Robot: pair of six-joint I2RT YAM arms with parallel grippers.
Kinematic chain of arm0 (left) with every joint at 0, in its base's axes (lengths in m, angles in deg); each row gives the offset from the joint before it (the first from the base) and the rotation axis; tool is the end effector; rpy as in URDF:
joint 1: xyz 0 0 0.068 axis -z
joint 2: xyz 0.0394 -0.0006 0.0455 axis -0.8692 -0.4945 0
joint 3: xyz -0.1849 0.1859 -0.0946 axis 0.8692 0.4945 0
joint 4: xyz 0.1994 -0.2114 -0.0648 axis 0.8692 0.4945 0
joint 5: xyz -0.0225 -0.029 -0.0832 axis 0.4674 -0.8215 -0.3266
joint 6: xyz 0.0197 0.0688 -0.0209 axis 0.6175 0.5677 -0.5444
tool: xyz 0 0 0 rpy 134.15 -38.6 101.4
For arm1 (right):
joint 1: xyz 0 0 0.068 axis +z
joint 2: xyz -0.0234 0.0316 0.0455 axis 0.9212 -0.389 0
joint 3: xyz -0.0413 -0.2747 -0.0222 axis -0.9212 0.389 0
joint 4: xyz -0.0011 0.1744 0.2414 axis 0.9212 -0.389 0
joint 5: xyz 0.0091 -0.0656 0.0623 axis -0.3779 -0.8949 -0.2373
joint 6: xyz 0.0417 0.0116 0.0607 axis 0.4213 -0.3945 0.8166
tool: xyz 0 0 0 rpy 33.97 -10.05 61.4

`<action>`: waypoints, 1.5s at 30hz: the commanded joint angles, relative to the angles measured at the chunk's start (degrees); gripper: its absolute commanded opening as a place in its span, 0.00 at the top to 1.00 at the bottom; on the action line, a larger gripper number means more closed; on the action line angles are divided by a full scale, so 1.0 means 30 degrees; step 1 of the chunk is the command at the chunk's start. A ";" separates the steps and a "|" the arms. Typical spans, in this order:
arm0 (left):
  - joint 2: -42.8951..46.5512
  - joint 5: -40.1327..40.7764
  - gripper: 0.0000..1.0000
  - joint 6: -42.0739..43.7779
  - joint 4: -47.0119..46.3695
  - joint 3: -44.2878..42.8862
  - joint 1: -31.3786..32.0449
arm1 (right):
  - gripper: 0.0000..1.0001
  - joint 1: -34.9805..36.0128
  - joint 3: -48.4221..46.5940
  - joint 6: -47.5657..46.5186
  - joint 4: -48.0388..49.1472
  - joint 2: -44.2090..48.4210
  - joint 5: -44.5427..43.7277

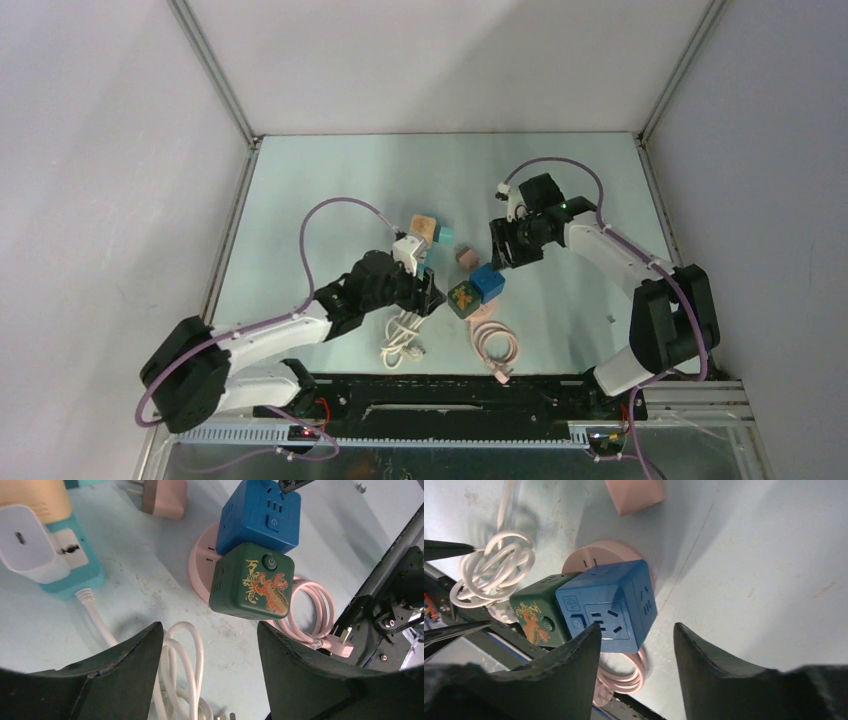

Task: Insert the plug
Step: Move the socket to the center of the board.

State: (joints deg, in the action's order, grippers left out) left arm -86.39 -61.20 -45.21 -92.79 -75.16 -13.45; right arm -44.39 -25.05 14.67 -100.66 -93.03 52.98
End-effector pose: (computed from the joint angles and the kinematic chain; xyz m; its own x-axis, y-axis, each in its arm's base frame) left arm 0.1963 -0.2201 0.1786 -0.5685 0.1084 -0.8155 0.6366 0.6859 -0.3526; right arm 0.3165 0.1559 0.2051 -0.8964 -0.2339 -0.3765 -0.3766 0.8500 0.3684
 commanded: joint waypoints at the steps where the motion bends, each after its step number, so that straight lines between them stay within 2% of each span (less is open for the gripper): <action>1: -0.1571 -0.0578 0.29 -0.0728 -0.1857 -0.0946 0.0445 | 0.48 0.0014 0.0569 0.0322 0.1553 -0.0516 0.1831; 10: -0.4127 -0.0341 0.34 -0.1432 -0.2969 -0.1621 0.0870 | 0.77 0.0099 0.1540 0.0443 0.2116 -0.1056 0.2282; 17: -0.4318 0.0064 0.33 -0.1262 -0.2605 -0.1792 0.0885 | 0.79 0.0275 0.1679 0.0387 0.1908 -0.1271 0.1806; 20: -0.3590 0.0900 0.28 -0.0784 -0.1811 -0.1677 0.0886 | 0.73 0.0048 0.1630 0.0443 0.2030 -0.0830 0.1858; 25: -0.0890 0.3129 0.19 0.0023 -0.0374 -0.0989 0.0844 | 0.42 -0.0454 0.1625 0.0560 0.2302 0.1102 0.1891; 29: 0.1988 0.4439 0.14 0.0361 0.0455 -0.0416 0.0455 | 0.25 -0.0981 0.1631 0.0560 0.2403 0.2940 0.1810; 33: 0.4333 0.5179 0.10 0.0418 0.0986 -0.0131 -0.0269 | 0.16 -0.1284 0.1653 0.0419 0.2184 0.4713 0.1091; 36: 0.5435 0.5578 0.07 0.0360 0.1248 -0.0162 -0.1046 | 0.14 -0.1361 0.1852 0.0510 0.2245 0.6146 -0.0177; 45: 0.5891 0.6282 0.06 0.0695 0.3303 -0.1023 -0.2348 | 0.01 -0.2614 0.4310 0.1348 0.3959 1.1118 -0.1745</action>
State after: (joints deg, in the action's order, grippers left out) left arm -69.08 -44.53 -45.10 -86.43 -76.86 -19.46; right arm -50.40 -14.76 17.32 -92.66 -65.47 50.99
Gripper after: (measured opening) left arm 0.935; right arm 0.952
